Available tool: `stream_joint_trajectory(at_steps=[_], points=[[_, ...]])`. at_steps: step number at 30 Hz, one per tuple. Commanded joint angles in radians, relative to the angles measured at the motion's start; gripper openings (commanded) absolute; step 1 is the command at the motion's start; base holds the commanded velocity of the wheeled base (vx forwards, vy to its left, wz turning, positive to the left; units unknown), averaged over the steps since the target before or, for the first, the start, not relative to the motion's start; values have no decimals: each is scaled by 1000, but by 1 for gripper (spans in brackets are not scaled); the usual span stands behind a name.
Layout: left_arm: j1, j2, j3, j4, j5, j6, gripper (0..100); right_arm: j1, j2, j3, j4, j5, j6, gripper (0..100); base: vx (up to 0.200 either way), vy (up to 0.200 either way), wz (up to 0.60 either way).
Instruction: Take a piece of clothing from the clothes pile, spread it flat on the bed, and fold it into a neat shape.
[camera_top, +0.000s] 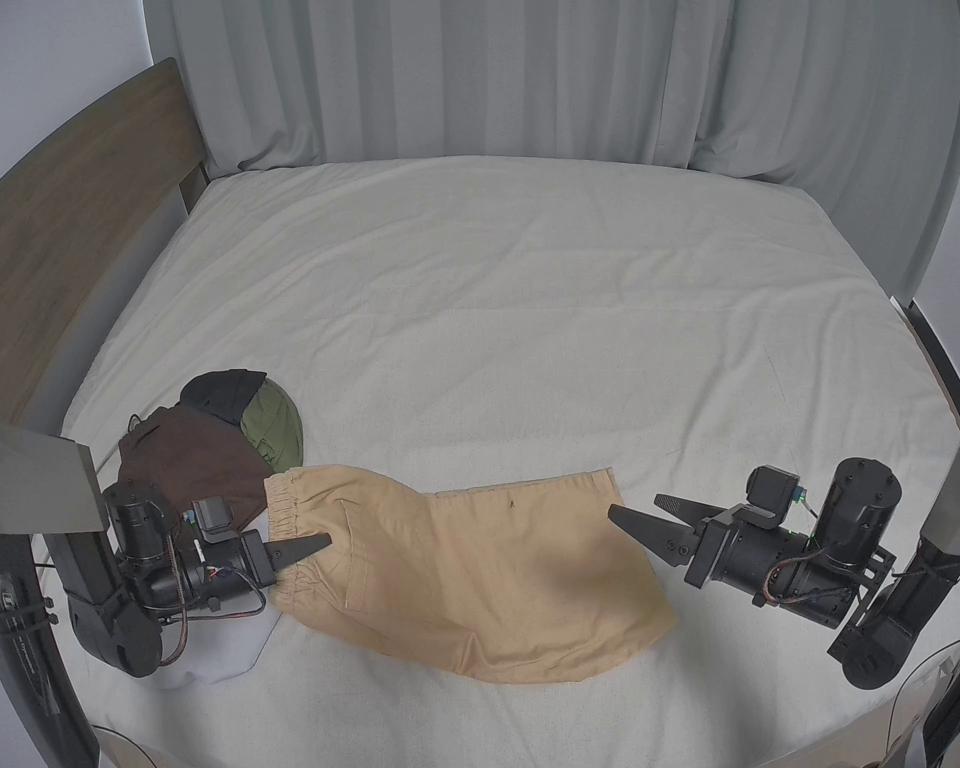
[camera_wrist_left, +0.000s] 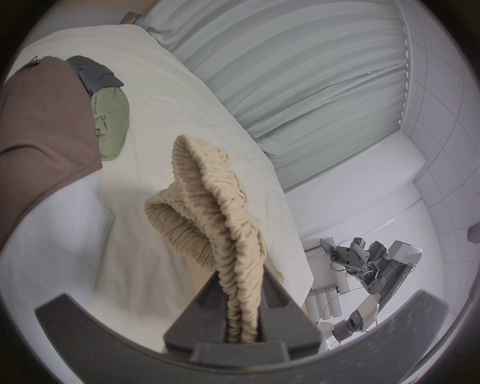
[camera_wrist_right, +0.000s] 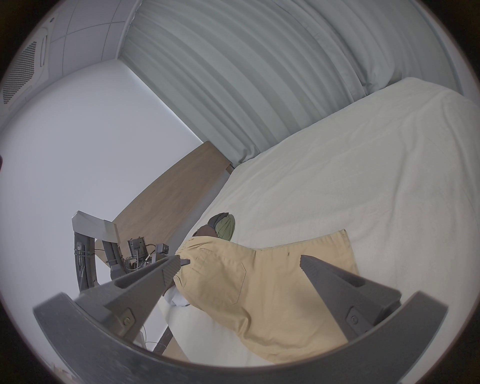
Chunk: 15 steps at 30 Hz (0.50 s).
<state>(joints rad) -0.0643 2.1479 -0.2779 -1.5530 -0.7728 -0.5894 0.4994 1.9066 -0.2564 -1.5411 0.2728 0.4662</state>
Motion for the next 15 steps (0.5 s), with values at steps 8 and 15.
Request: stream_joint_trajectory(at_steps=[8,15], points=[[-101,-14,-26,-1,102,-18,0,-2,-11,3,-1,0,-9,100,0,0,0],[-164,-10,-29,-1,156,-38,0,-19,-37,6,-1,0,-20,100,0,0,0]])
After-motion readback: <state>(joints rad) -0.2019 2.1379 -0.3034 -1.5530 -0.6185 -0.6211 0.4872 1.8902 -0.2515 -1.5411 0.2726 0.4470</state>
